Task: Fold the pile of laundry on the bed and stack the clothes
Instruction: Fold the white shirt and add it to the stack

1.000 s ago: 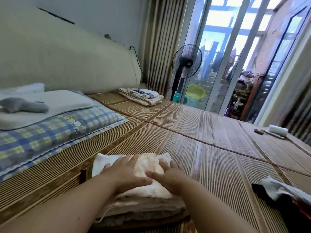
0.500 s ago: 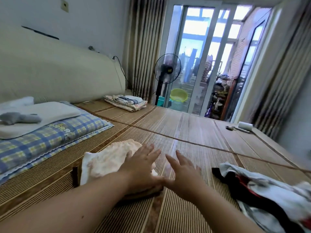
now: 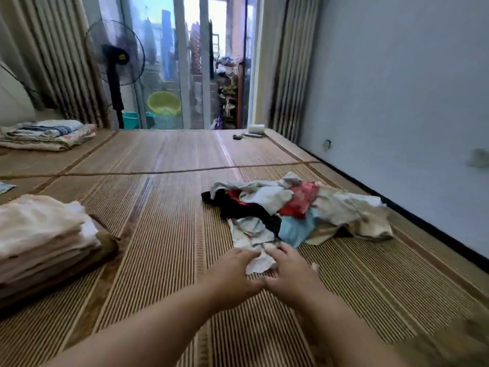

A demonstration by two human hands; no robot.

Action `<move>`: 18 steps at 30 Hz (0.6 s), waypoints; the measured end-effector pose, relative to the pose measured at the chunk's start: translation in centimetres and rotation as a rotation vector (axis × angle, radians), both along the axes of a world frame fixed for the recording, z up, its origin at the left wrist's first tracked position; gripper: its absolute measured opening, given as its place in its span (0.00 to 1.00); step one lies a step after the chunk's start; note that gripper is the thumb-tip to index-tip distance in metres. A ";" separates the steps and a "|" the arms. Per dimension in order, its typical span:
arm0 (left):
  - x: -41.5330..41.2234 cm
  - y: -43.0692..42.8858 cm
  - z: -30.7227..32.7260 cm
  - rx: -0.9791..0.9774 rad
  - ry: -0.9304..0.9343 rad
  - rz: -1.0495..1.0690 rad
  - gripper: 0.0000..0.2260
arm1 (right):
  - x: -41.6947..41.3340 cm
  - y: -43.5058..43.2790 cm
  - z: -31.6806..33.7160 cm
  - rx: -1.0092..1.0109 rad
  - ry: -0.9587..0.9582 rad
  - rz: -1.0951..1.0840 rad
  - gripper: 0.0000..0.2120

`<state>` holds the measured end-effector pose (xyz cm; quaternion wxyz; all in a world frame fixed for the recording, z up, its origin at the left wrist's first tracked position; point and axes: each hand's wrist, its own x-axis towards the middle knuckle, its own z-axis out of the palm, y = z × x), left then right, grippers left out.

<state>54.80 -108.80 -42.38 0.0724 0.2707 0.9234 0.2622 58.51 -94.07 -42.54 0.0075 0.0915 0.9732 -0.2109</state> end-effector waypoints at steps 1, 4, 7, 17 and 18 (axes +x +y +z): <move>0.0 1.1 -0.3 -0.004 -0.011 -0.020 0.31 | -0.3 1.0 -0.2 -0.020 -0.014 -0.023 0.33; -1.0 3.7 -1.0 -0.047 -0.021 -0.064 0.31 | -1.7 3.5 -0.3 -0.093 0.020 -0.081 0.32; -3.0 5.8 -1.1 -0.098 0.021 -0.094 0.30 | -2.9 5.6 -1.3 -0.175 0.107 -0.145 0.30; -16.3 14.3 -1.6 -0.041 -0.079 0.162 0.27 | -4.9 9.3 -5.0 -0.175 0.114 -0.279 0.27; -17.5 14.3 -2.0 0.037 -0.135 0.218 0.27 | -5.0 9.3 -5.3 -0.158 0.106 -0.264 0.27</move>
